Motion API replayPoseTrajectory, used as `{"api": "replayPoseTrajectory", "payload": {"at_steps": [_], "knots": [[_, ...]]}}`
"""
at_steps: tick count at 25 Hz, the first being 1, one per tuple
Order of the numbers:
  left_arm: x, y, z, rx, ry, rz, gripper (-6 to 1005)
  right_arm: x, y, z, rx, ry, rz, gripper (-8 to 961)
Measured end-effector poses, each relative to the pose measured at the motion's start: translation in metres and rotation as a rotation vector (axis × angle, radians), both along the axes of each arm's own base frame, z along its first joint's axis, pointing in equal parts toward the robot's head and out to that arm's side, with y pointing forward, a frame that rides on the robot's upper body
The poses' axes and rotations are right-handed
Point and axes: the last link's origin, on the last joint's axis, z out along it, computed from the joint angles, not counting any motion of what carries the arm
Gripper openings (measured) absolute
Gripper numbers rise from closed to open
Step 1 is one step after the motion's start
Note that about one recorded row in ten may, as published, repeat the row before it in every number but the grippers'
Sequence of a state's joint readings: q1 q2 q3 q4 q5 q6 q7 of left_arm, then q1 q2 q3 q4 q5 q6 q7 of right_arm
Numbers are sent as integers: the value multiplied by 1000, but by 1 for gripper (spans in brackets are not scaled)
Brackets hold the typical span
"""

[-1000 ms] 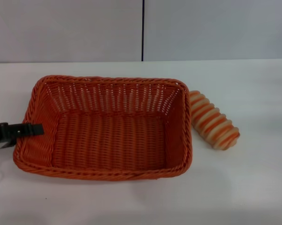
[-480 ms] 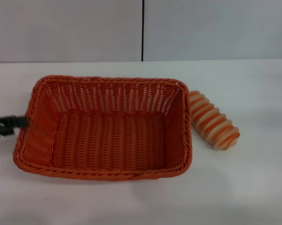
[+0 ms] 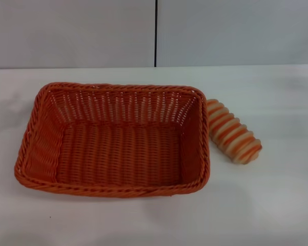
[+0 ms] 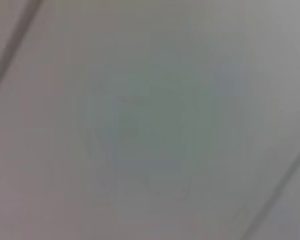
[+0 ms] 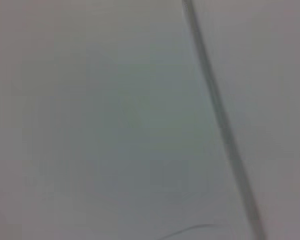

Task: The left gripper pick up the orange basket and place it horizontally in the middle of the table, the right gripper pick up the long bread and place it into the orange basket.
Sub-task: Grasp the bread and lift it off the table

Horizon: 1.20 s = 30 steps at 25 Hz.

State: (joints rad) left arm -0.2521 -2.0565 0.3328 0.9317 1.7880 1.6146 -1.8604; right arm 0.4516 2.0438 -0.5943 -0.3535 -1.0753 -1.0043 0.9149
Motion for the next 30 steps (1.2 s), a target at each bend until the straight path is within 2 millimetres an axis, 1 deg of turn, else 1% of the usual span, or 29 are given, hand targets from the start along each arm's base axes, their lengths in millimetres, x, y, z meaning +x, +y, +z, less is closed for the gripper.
{"api": "replayPoseTrajectory", "payload": {"at_steps": [1, 2, 3, 4, 5, 6, 7, 8, 9, 10, 11, 12, 14, 15, 16, 17, 18, 19, 20, 21, 22, 23, 24, 25, 26, 27, 28, 29, 30], "knots": [[0, 0, 0, 0, 0, 0, 713, -3, 0, 2, -54, 26, 24, 606], [-4, 1, 0, 99, -15, -27, 713, -12, 0, 10, -166, 59, 73, 606], [-5, 1, -1, 129, -16, -41, 713, -18, 0, 14, -226, 72, 94, 607], [-5, 1, -1, 129, -16, -41, 713, -18, 0, 14, -226, 72, 94, 607], [-5, 3, -4, 178, -19, -69, 712, -29, -1, 22, -354, 82, 133, 608], [-5, 3, -4, 178, -19, -69, 712, -29, -1, 22, -354, 82, 133, 608], [-5, 3, -4, 178, -19, -69, 712, -43, 1, 33, -485, 91, 164, 609], [-5, 3, -4, 178, -19, -69, 712, -43, 1, 33, -485, 91, 164, 609], [-5, 3, -4, 178, -19, -69, 711, -49, 1, 37, -544, 89, 176, 610], [-4, 4, -5, 205, -14, -87, 711, -65, 3, 46, -679, 63, 190, 610], [-4, 4, -5, 205, -14, -87, 711, -65, 3, 46, -679, 63, 190, 611], [4, 8, -13, 288, 4, -169, 711, -72, 6, 50, -748, 41, 182, 611], [5, 10, -16, 303, 4, -182, 710, -82, 15, 54, -828, -5, 150, 612], [7, 12, -19, 306, 6, -191, 710, -93, 25, 54, -905, -71, 118, 613], [7, 12, -21, 305, 1, -192, 710, -93, 25, 54, -905, -71, 118, 613], [7, 12, -22, 303, -1, -193, 710, -104, 33, 48, -976, -134, 95, 614], [7, 12, -22, 303, -1, -193, 711, -104, 33, 48, -976, -134, 95, 614], [8, 13, -24, 297, -4, -197, 711, -109, 37, 43, -1009, -167, 78, 615], [9, 13, -25, 293, -6, -198, 711, -119, 42, 33, -1063, -226, 48, 615], [9, 13, -26, 288, -8, -200, 711, -119, 42, 33, -1063, -226, 48, 616], [9, 13, -26, 288, -8, -200, 711, -127, 46, 23, -1096, -261, 40, 616], [9, 13, -26, 288, -8, -200, 711, -127, 46, 23, -1096, -261, 40, 617], [9, 13, -26, 288, -8, -200, 712, -131, 47, 19, -1112, -277, 41, 617], [9, 13, -27, 286, -9, -201, 712, -139, 48, 7, -1154, -315, 39, 618], [8, 11, -33, 283, -16, -202, 712, -139, 48, 7, -1154, -315, 39, 629], [8, 10, -35, 283, -18, -202, 712, -143, 47, -4, -1201, -359, 32, 640], [8, 10, -35, 283, -18, -202, 712, -143, 47, -4, -1201, -359, 32, 651], [8, 10, -38, 283, -22, -203, 712, -145, 46, -9, -1220, -378, 26, 662], [8, 10, -38, 283, -22, -203, 711, -149, 45, -19, -1255, -415, 17, 673]]}}
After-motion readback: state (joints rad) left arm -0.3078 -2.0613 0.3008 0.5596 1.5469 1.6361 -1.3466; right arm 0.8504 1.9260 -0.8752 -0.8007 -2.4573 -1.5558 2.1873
